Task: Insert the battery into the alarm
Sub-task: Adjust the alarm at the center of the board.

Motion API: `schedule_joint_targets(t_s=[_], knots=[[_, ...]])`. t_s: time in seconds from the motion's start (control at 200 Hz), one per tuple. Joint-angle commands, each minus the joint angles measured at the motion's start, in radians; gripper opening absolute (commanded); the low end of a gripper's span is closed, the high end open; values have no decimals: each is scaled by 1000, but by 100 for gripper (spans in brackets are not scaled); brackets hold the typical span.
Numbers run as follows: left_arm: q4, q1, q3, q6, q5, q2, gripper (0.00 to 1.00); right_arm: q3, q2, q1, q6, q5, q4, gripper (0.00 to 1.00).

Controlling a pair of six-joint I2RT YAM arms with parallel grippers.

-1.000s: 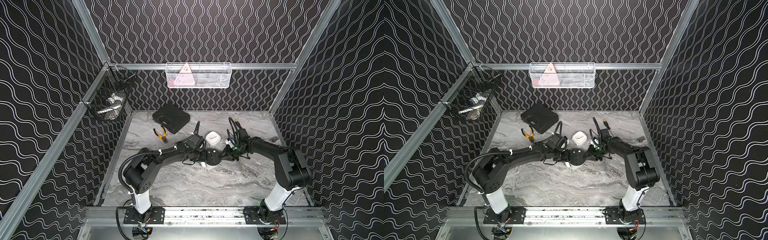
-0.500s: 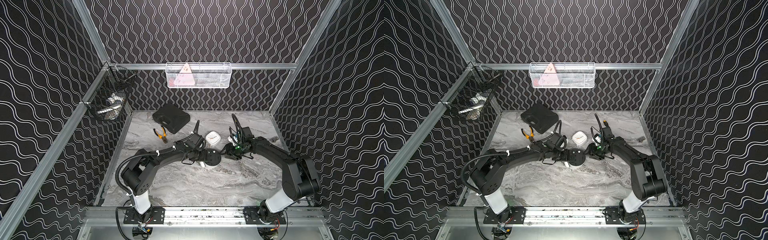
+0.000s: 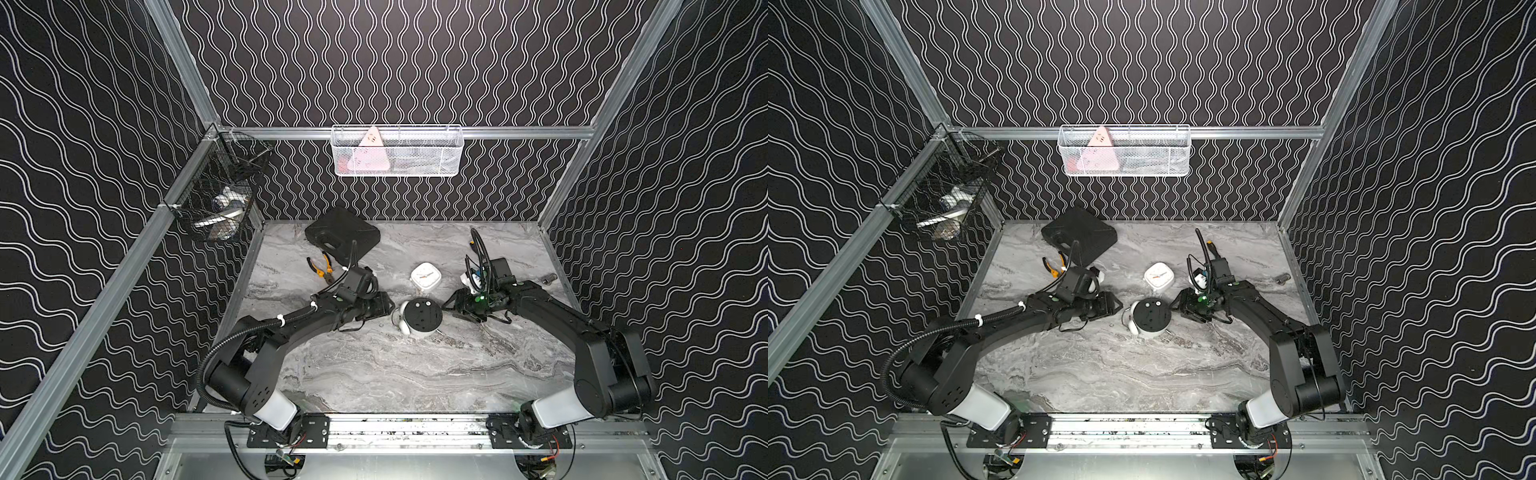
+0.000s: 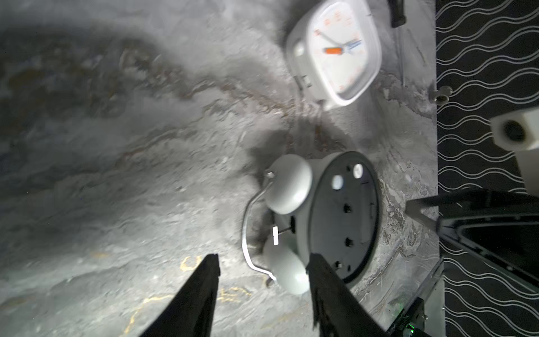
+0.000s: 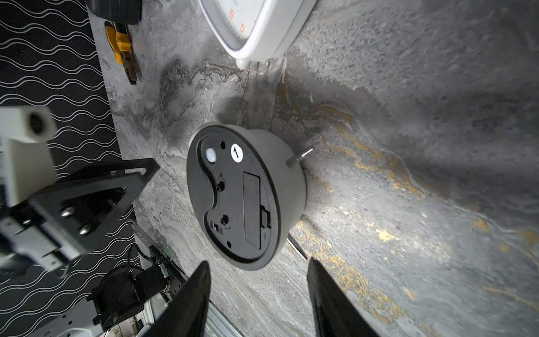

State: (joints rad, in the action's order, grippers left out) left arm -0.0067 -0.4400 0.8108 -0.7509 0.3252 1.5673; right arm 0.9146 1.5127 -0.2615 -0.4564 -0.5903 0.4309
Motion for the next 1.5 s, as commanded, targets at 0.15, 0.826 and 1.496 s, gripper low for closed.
schedule_joint_targets(t_s=[0.15,0.826,1.496], knots=[[446,34,-91,-183,193,154,43,-27,-24,0,-18,-26,-45,55],[469,34,-80,-207,239,186,10,-36,-22,-1,-10,-14,-39,55],[-219,-65,212,-21,-33,-19,0,15,-158,-141,-36,26,-175,45]])
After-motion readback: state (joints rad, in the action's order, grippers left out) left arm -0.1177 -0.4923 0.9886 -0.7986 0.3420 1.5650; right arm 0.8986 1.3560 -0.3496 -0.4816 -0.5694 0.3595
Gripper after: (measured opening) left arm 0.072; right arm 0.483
